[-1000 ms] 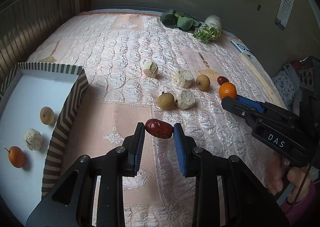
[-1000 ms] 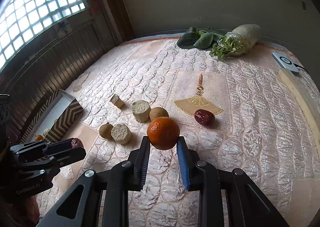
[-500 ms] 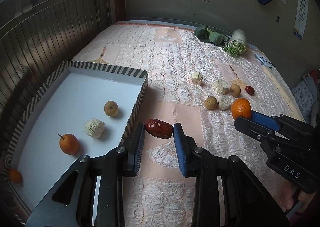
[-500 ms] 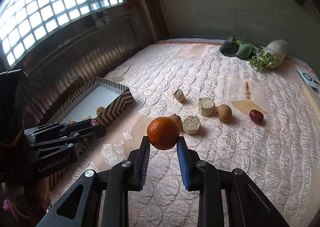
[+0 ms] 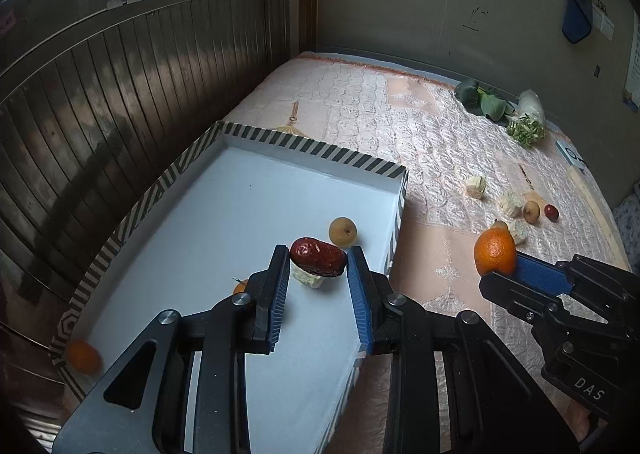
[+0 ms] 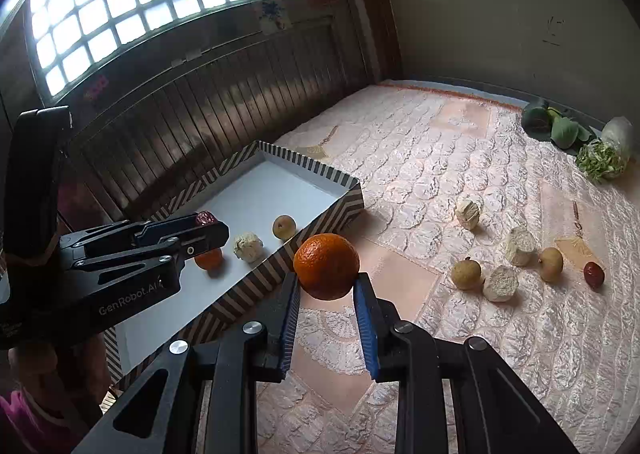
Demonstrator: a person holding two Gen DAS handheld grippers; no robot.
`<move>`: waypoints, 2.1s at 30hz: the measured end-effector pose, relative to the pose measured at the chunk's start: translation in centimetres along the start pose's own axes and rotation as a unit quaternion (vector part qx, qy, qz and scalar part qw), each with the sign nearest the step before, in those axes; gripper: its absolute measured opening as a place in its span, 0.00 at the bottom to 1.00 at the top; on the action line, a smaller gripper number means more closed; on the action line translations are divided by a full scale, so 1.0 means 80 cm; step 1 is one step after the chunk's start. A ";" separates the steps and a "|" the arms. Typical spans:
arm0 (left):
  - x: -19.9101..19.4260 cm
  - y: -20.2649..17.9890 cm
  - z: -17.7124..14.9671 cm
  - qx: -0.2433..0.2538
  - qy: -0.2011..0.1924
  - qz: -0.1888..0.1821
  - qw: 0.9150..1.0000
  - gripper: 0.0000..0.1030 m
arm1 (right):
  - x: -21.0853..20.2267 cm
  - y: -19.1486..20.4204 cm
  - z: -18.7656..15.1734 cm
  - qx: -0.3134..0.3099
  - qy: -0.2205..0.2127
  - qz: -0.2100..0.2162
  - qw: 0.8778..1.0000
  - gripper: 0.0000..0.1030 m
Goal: Organize fruits
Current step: 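Carry the red date and orange over the white tray with both tools, then open both tools to drop the red date and orange into the tray, then withdraw both tools from the tray back over the bed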
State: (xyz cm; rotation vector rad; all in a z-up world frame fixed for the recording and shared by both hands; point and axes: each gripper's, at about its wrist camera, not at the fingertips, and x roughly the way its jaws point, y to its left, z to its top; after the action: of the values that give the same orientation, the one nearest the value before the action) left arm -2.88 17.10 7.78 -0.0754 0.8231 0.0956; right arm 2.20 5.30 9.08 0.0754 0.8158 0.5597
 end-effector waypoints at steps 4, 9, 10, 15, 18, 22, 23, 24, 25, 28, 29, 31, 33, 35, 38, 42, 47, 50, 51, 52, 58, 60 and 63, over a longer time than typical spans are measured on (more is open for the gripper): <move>0.011 0.029 0.010 -0.022 0.011 0.010 1.000 0.28 | 0.015 0.018 0.009 -0.013 0.006 0.013 1.000 0.25; 0.029 0.070 0.019 -0.061 0.033 0.011 0.997 0.28 | 0.038 0.041 0.018 -0.030 0.015 0.027 0.999 0.25; 0.033 0.076 0.019 -0.068 0.039 0.009 0.997 0.28 | 0.044 0.044 0.020 -0.032 0.018 0.029 0.999 0.25; 0.050 0.092 0.016 -0.090 0.053 0.015 0.994 0.28 | 0.070 0.059 0.021 -0.044 0.040 0.048 0.997 0.25; 0.058 0.098 0.013 -0.097 0.066 0.016 0.993 0.28 | 0.085 0.072 0.019 -0.063 0.056 0.053 0.995 0.25; 0.067 0.102 0.008 -0.105 0.077 0.023 0.991 0.28 | 0.104 0.083 0.018 -0.075 0.073 0.056 0.993 0.25; 0.070 0.105 0.007 -0.110 0.081 0.022 0.990 0.28 | 0.107 0.085 0.018 -0.077 0.075 0.056 0.993 0.26; 0.071 0.108 0.005 -0.115 0.085 0.019 0.990 0.28 | 0.109 0.086 0.018 -0.079 0.077 0.056 0.992 0.26; 0.074 0.110 0.004 -0.118 0.089 0.016 0.989 0.28 | 0.111 0.087 0.017 -0.080 0.079 0.056 0.992 0.26; 0.078 0.114 0.001 -0.128 0.099 0.006 0.987 0.28 | 0.119 0.094 0.018 -0.094 0.091 0.054 0.990 0.26; 0.079 0.114 0.000 -0.130 0.101 0.004 0.986 0.28 | 0.122 0.098 0.016 -0.099 0.095 0.052 0.989 0.26; 0.078 0.116 -0.001 -0.135 0.100 -0.001 0.986 0.28 | 0.125 0.099 0.017 -0.100 0.096 0.050 0.989 0.26; 0.076 0.120 -0.002 -0.142 0.101 -0.006 0.985 0.28 | 0.126 0.098 0.016 -0.096 0.095 0.055 0.989 0.26; 0.074 0.124 -0.003 -0.151 0.099 -0.007 0.984 0.28 | 0.122 0.096 0.015 -0.093 0.091 0.061 0.990 0.26; 0.067 0.129 -0.004 -0.160 0.095 -0.006 0.982 0.28 | 0.120 0.096 0.015 -0.092 0.085 0.065 0.990 0.27; 0.054 0.119 -0.003 -0.151 0.081 0.004 0.985 0.28 | 0.103 0.090 0.012 -0.084 0.066 0.062 0.992 0.27; 0.026 0.092 -0.003 -0.130 0.044 0.007 0.991 0.28 | 0.077 0.076 0.009 -0.063 0.040 0.049 0.996 0.27; 0.009 0.068 -0.002 -0.109 0.020 0.012 0.994 0.28 | 0.058 0.066 0.006 -0.058 0.022 0.033 0.997 0.27; 0.005 0.059 -0.001 -0.102 0.013 0.012 0.995 0.28 | 0.052 0.063 0.005 -0.058 0.016 0.025 0.998 0.27; 0.000 0.050 -0.001 -0.094 0.006 0.012 0.995 0.28 | 0.045 0.059 0.003 -0.057 0.010 0.016 0.998 0.27; -0.011 -0.015 0.000 -0.039 -0.020 0.004 0.999 0.28 | 0.010 0.025 -0.007 -0.038 -0.005 -0.013 0.999 0.27; -0.012 -0.035 -0.002 -0.024 -0.026 -0.005 0.999 0.28 | -0.005 0.007 -0.012 -0.027 -0.011 -0.024 0.999 0.27; -0.012 -0.066 -0.004 -0.004 -0.029 -0.020 0.999 0.28 | -0.024 -0.018 -0.018 -0.010 -0.020 -0.041 0.999 0.27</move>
State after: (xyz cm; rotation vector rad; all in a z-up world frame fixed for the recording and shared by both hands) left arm -3.16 11.73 8.38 -0.0966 0.7621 0.0637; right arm 0.76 2.92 9.03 0.0348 0.7711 0.4870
